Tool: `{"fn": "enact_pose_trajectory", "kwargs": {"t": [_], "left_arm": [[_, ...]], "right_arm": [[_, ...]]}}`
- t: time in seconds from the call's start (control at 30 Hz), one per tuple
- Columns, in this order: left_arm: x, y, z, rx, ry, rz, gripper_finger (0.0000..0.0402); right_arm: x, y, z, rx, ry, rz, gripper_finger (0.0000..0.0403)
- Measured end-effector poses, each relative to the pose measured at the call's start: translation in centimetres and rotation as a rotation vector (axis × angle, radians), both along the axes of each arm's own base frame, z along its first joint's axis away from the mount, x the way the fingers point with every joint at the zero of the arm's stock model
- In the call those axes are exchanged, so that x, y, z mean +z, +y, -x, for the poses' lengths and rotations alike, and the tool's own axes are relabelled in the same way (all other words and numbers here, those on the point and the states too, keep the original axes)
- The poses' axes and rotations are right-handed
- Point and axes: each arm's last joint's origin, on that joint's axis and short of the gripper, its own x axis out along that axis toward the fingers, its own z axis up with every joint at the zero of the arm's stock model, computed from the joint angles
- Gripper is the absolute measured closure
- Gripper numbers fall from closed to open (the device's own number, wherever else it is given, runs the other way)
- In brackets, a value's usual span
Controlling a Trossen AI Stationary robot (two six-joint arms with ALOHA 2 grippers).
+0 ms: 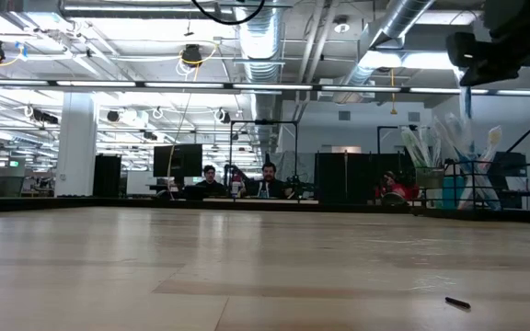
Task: Pick & Place toothbrushing station
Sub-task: Put the blue tooth into the right section of wire organizer
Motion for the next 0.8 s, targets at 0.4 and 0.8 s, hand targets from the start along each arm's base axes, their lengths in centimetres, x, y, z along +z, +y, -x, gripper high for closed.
{"fn": "enact_pose_trajectory", "kwargs": {"t": [0.4,0.8], "left_arm": [[-0.3,0.0,0.0,-0.009,0.011,0.037,0.0233],[-0.3,-0.1,0.0,-0.031,0.010,0.045,0.0233]], "right_arm": [[-1.1,-0.5,-0.3,-0.055,0.036,0.031,0.0394],[-1.4,-1.1,-1.0,-0.118,0.081,0.058,0.0393]]}}
